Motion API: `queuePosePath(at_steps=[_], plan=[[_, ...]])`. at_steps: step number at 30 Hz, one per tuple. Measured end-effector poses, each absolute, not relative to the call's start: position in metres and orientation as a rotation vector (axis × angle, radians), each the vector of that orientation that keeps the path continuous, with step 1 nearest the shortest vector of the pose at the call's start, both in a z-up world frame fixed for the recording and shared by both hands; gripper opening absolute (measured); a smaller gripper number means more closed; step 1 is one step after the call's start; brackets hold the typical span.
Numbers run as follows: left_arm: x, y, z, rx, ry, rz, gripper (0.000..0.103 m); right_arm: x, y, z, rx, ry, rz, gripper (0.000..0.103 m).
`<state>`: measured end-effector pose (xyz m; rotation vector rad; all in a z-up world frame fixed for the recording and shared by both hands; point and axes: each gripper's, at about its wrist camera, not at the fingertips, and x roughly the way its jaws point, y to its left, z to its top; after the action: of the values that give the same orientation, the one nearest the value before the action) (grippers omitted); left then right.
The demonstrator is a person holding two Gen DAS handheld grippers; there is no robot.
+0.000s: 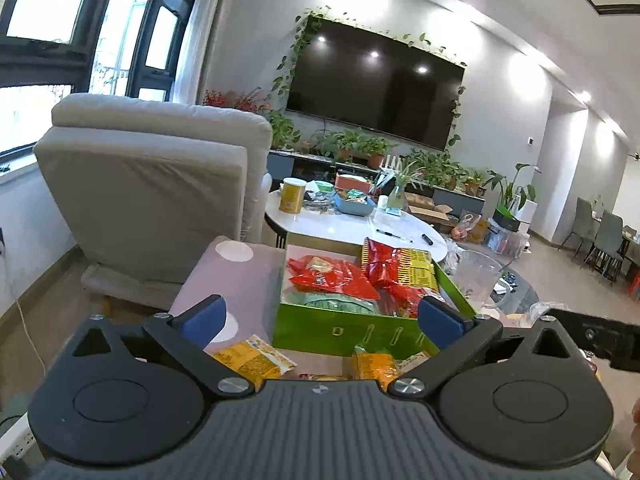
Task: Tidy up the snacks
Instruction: 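Withdraw the right tool from the box back toward the snack pile, then grasp the clear biscuit packet with the left gripper while the right gripper grasps the red-and-white packet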
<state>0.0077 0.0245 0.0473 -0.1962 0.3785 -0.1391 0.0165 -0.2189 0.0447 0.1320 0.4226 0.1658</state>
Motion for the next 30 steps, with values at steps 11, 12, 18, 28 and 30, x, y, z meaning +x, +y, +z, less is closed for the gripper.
queuePosePath(at_steps=[11, 12, 18, 28, 30], plan=[[0.014, 0.031, 0.014, -0.128, 0.517, -0.152, 0.102, 0.016, -0.215, 0.031, 0.116, 0.473, 0.182, 0.044], [0.014, 0.030, 0.009, -0.121, 0.536, -0.146, 0.101, 0.015, -0.214, 0.029, 0.114, 0.479, 0.187, 0.044], [0.016, 0.026, -0.022, -0.084, 0.682, -0.103, 0.087, 0.012, -0.205, 0.011, 0.081, 0.536, 0.225, 0.043], [0.022, 0.027, -0.043, -0.094, 0.743, -0.098, 0.076, -0.001, -0.184, -0.010, 0.005, 0.616, 0.327, 0.043], [0.022, 0.027, -0.043, -0.094, 0.745, -0.094, 0.074, -0.002, -0.181, -0.013, -0.003, 0.626, 0.343, 0.043]])
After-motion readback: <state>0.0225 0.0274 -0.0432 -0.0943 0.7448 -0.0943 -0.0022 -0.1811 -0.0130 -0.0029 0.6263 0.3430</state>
